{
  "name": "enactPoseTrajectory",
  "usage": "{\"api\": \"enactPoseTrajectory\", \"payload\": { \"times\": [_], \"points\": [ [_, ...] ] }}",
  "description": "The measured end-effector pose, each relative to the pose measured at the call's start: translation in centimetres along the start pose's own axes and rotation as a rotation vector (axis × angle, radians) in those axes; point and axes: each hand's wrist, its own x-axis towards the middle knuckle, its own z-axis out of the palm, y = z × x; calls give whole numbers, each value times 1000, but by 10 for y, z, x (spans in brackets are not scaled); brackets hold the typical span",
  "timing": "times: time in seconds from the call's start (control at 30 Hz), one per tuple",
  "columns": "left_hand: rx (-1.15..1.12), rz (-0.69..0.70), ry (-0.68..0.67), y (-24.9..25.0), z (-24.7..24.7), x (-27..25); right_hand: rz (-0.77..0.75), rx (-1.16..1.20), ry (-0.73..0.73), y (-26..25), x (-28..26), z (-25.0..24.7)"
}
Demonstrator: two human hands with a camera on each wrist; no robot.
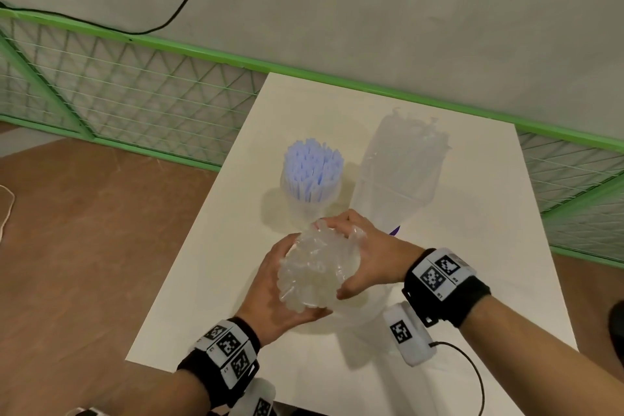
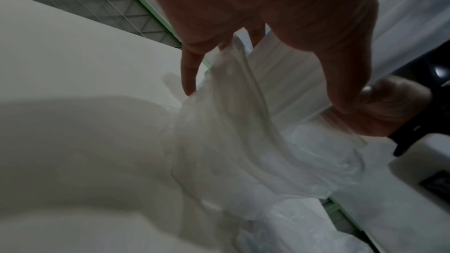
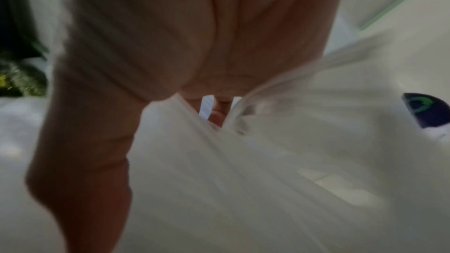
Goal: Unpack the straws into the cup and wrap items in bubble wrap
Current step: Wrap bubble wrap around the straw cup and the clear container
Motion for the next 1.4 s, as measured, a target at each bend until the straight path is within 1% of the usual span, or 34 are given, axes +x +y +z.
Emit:
{"api": "enactPoseTrajectory", "payload": {
  "times": [0.07,0.13,0.2,0.27,0.37,0.5,0.6,0.77,0.9,1.03,1.13,1.27,1.4],
  "points": [
    [1,-16,25,2,3,-2,-54,-39,10,-3,-1,7],
    [-30,-49,54,6,4,-2,-85,62,45,-4,-4,12],
    [-75,-88,65,11,3,-1,-91,164,119,-5,-6,17],
    [-128,-112,69,18,2,1,-109,223,223,-8,-10,19],
    [-183,-88,76,27,2,8,-147,303,302,-12,-15,13],
    [-120,-68,18,32,0,12,-135,210,303,-8,-22,7],
    [-89,-63,6,31,-1,8,-126,212,315,-3,-26,7],
    [-104,-59,3,34,3,7,-181,204,367,-6,-30,12],
    [-114,-75,33,33,3,9,-220,99,353,-12,-34,16],
    [-131,-87,45,32,0,8,-255,52,333,-12,-40,22],
    [-155,-92,44,30,0,6,-304,11,388,-11,-39,24],
    [-176,-89,64,25,3,2,-358,-16,526,-9,-34,29],
    [-216,-96,80,23,8,-3,-405,-35,633,-6,-27,38]
  ]
}}
